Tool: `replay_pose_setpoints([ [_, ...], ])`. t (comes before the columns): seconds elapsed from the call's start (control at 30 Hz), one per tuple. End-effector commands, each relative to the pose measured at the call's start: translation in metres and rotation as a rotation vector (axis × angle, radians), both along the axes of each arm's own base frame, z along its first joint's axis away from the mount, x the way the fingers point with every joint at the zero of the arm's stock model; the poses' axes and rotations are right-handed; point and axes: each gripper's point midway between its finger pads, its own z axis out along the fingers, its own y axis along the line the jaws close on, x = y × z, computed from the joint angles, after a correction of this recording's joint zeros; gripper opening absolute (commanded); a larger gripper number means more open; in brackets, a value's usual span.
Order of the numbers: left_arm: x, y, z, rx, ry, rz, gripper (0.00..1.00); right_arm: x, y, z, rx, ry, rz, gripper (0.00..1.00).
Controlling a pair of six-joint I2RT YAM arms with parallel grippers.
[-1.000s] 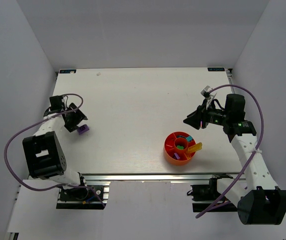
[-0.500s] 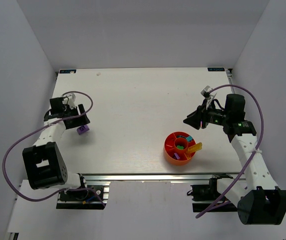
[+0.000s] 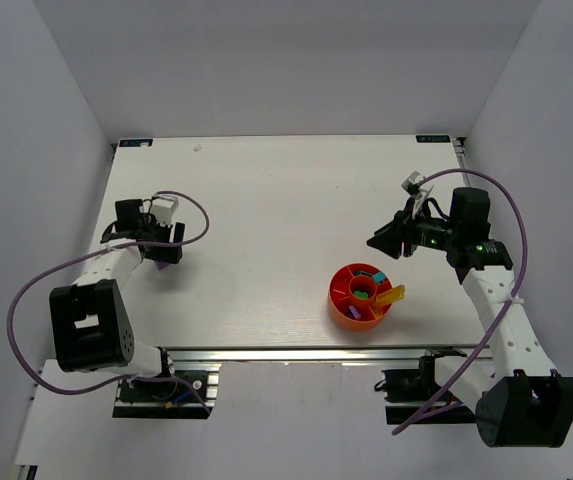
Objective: Sort the legos into containers by color
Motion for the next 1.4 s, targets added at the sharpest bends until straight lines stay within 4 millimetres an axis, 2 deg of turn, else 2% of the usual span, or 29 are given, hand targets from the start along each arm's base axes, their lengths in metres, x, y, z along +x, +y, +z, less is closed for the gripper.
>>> replay_pose_setpoints([
  [0.0,0.018,0.016,0.011,0.144,-0.050,-0.066,0.83,0.003,-0.001,0.002,0.005,-0.028,0.004,0.46],
  [0.1,0.017,0.028,-0.002,0.220,-0.006,-0.058,0.83,0.003,0.000,0.002,0.004,-0.026,0.006,0.46],
  [0.17,0.019,0.026,-0.005,0.237,-0.016,-0.084,0.82,0.003,0.000,0.001,0.003,-0.023,0.008,0.46],
  [0.43,0.011,0.006,-0.021,0.228,-0.013,-0.181,0.79,0.005,-0.001,-0.002,0.000,-0.013,0.002,0.46],
  [0.5,0.011,0.002,-0.023,0.223,-0.011,-0.196,0.73,0.005,0.000,-0.002,0.000,-0.014,0.003,0.46],
  [0.67,0.014,0.006,-0.026,0.227,0.016,-0.174,0.58,0.005,-0.002,-0.001,-0.003,-0.018,-0.002,0.46],
  [0.77,0.018,0.007,-0.023,0.231,0.010,-0.161,0.42,0.006,-0.002,0.000,-0.003,-0.022,-0.004,0.46],
  [0.8,0.019,0.008,-0.021,0.231,0.008,-0.147,0.26,0.006,-0.002,-0.001,-0.004,-0.019,-0.006,0.46],
  [0.9,0.024,0.007,-0.015,0.213,-0.006,-0.124,0.00,0.006,-0.002,-0.001,-0.004,-0.019,-0.005,0.46],
  [1.0,0.034,-0.002,0.003,0.153,-0.058,-0.113,0.00,0.007,-0.002,-0.001,-0.008,-0.021,-0.008,0.46],
  [1.03,0.039,-0.015,0.013,0.089,-0.093,-0.140,0.00,0.007,-0.003,-0.001,-0.008,-0.023,-0.011,0.46],
  [1.1,0.049,-0.043,0.052,-0.040,-0.193,-0.170,0.00,0.008,-0.004,-0.001,-0.013,-0.026,-0.019,0.46],
  [1.13,0.047,-0.072,0.071,-0.162,-0.239,-0.262,0.00,0.009,-0.004,-0.002,-0.016,-0.025,-0.023,0.46],
  [1.2,0.040,-0.113,0.116,-0.343,-0.340,-0.332,0.00,0.012,-0.008,-0.001,-0.025,-0.036,-0.046,0.43],
  [1.23,0.033,-0.130,0.130,-0.412,-0.358,-0.370,0.00,0.014,-0.011,-0.001,-0.029,-0.039,-0.063,0.40],
  [1.27,0.016,-0.162,0.145,-0.507,-0.363,-0.475,0.00,0.017,-0.013,-0.001,-0.034,-0.050,-0.081,0.38],
  [1.3,0.007,-0.179,0.157,-0.558,-0.384,-0.504,0.00,0.019,-0.015,-0.002,-0.033,-0.046,-0.097,0.34],
  [1.33,-0.004,-0.195,0.162,-0.611,-0.370,-0.524,0.00,0.021,-0.018,-0.002,-0.035,-0.048,-0.111,0.17],
  [1.37,-0.023,-0.223,0.162,-0.653,-0.333,-0.587,0.00,0.023,-0.019,-0.002,-0.039,-0.052,-0.126,0.07],
])
